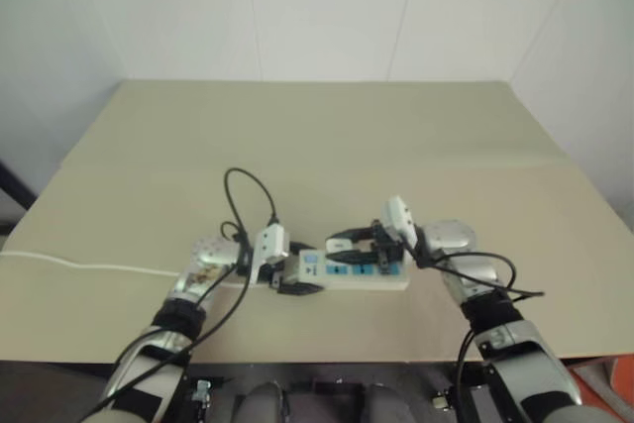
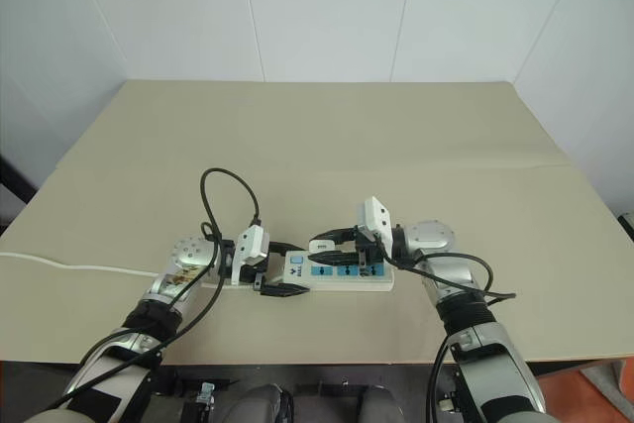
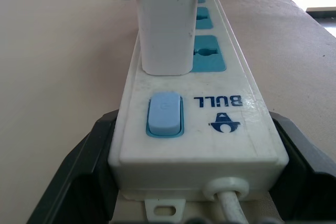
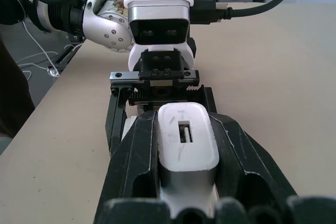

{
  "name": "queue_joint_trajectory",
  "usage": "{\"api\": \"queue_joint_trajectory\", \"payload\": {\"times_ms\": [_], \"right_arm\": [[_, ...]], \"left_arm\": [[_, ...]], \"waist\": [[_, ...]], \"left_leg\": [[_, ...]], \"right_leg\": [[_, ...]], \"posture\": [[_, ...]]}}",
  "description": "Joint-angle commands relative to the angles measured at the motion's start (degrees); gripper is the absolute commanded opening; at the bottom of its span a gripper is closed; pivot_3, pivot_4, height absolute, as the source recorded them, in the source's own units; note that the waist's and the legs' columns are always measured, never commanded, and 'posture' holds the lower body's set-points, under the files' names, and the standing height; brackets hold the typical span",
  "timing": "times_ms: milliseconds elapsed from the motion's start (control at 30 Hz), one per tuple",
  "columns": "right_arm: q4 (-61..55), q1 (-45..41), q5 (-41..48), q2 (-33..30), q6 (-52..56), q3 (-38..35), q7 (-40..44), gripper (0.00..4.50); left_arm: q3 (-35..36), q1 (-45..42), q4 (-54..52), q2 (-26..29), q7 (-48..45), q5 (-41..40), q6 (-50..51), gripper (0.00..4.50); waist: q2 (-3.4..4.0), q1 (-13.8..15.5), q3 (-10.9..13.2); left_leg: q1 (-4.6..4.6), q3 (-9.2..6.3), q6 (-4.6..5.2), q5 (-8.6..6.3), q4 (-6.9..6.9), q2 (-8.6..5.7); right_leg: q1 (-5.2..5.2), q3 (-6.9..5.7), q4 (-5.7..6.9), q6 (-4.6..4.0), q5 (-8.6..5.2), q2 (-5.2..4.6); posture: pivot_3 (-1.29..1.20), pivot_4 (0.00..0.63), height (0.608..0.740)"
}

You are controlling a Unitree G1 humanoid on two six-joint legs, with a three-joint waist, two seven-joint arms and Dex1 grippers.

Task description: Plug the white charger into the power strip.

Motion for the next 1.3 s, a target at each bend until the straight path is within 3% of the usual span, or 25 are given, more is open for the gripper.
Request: {"api": "queue_joint_trajectory", "payload": {"times_ms": [33,200,233,300,367,600,800,1100,1300], "right_arm": [[1.78,1.98,-2.81,-1.30,2.11,0.90,-0.22,2.77],[-0.65,3.17,-3.12,-1.35,2.72,1.32,-0.11,4.46],[-0.72,3.23,-3.23,-1.28,2.68,1.29,-0.21,4.46],[-0.73,3.42,-3.63,-1.16,2.20,1.31,-0.59,4.50],[-0.64,3.55,-4.05,-1.12,1.66,1.46,-0.80,4.50],[-2.57,4.07,-3.44,-1.99,1.62,-0.65,-2.35,4.50],[-16.85,7.71,1.47,-14.15,7.96,-8.75,-0.65,4.50],[-23.54,18.63,9.72,-32.24,13.37,-27.64,1.53,4.50],[-23.75,25.33,10.66,-35.55,12.95,-34.44,1.59,4.50]], "left_arm": [[-1.15,1.46,0.95,1.42,-0.30,1.94,0.77,3.31],[-1.17,1.52,0.65,1.45,-0.30,1.81,1.07,3.31],[-1.14,1.45,0.72,1.45,-0.27,1.81,1.10,3.31],[-0.84,1.17,-0.05,1.58,-0.45,1.20,2.87,4.04],[-0.13,1.07,-2.71,2.53,-1.98,-0.52,5.12,4.48],[4.63,3.73,-16.31,7.67,-4.14,-7.75,12.11,4.48],[9.31,6.57,-25.61,15.71,-7.65,-14.17,18.27,4.48],[15.40,5.94,-24.71,25.20,-9.97,-16.11,19.29,4.48],[16.53,4.09,-20.59,30.78,-13.15,-15.85,20.23,4.48]], "waist": [[-0.01,-0.15,-0.05],[-0.04,-0.30,-0.07],[-0.04,-0.30,-0.07],[-0.05,-0.35,-0.08],[-0.05,-0.53,-0.08],[-0.05,-0.66,-0.07],[0.09,0.52,0.25],[0.10,0.57,0.49],[0.08,0.41,0.50]], "left_leg": [[0.03,0.03,0.00,0.00,-0.03,0.01],[0.07,0.03,0.00,0.00,-0.04,0.02],[0.08,0.03,0.00,0.00,-0.04,0.02],[0.08,0.03,0.00,0.00,-0.04,0.02],[0.08,0.04,0.00,0.00,-0.05,0.02],[0.05,0.03,-0.01,0.00,-0.07,0.06],[-0.12,0.01,-0.02,-0.01,-0.05,0.05],[-0.72,0.14,-0.02,0.00,-0.08,0.08],[-0.80,0.29,-0.01,0.00,-0.07,0.10]], "right_leg": [[0.00,0.04,-0.03,-0.01,0.00,0.00],[0.00,0.05,0.01,-0.02,-0.01,0.00],[0.00,0.05,0.02,-0.02,-0.01,0.00],[0.00,0.05,0.01,-0.02,-0.01,0.00],[-0.01,0.05,0.02,-0.02,-0.01,0.00],[-0.05,0.06,0.00,-0.02,-0.02,0.01],[-0.15,0.08,-0.07,-0.04,-0.03,0.00],[-0.82,0.08,-0.03,-0.08,-0.05,0.02],[-0.90,0.09,-0.01,-0.08,-0.05,0.02]], "posture": [[0.00,0.150,0.740],[0.00,0.150,0.740],[0.00,0.150,0.740],[0.00,0.150,0.740],[0.00,0.150,0.740],[0.00,0.150,0.740],[0.00,0.150,0.740],[0.00,0.150,0.740],[0.00,0.150,0.740]]}}
